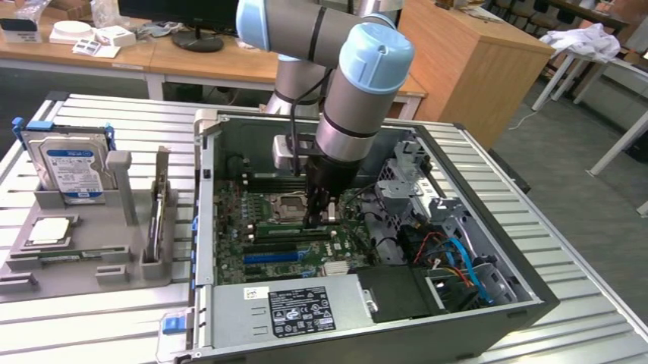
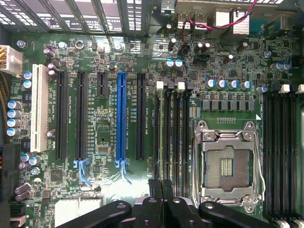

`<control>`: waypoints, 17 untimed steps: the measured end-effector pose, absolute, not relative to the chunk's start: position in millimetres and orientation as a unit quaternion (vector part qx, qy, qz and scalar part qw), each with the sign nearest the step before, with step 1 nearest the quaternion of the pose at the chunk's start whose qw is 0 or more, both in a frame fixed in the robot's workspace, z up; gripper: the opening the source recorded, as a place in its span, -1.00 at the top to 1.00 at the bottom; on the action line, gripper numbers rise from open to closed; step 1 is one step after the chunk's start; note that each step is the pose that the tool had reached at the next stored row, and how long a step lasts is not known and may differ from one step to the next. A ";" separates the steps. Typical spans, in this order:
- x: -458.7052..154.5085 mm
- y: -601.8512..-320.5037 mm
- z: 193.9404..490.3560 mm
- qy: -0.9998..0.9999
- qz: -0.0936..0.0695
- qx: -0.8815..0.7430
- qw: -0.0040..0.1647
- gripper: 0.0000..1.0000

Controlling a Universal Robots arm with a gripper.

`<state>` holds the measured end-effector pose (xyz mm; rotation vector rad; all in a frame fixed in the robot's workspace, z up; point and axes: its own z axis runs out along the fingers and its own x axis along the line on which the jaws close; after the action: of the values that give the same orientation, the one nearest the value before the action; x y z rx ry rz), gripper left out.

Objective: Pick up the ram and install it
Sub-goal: 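Insert the ram into the slot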

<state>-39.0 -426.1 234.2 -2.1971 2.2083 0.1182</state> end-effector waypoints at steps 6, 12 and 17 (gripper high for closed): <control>-39.0 -426.1 233.8 0.708 0.038 -0.705 0.012 0.77; -39.0 -425.6 233.5 0.708 0.038 -0.705 0.012 0.77; -39.0 -425.5 233.5 0.708 0.038 -0.705 0.012 0.77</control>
<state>-39.0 -425.5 233.5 -2.1971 2.2084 0.1181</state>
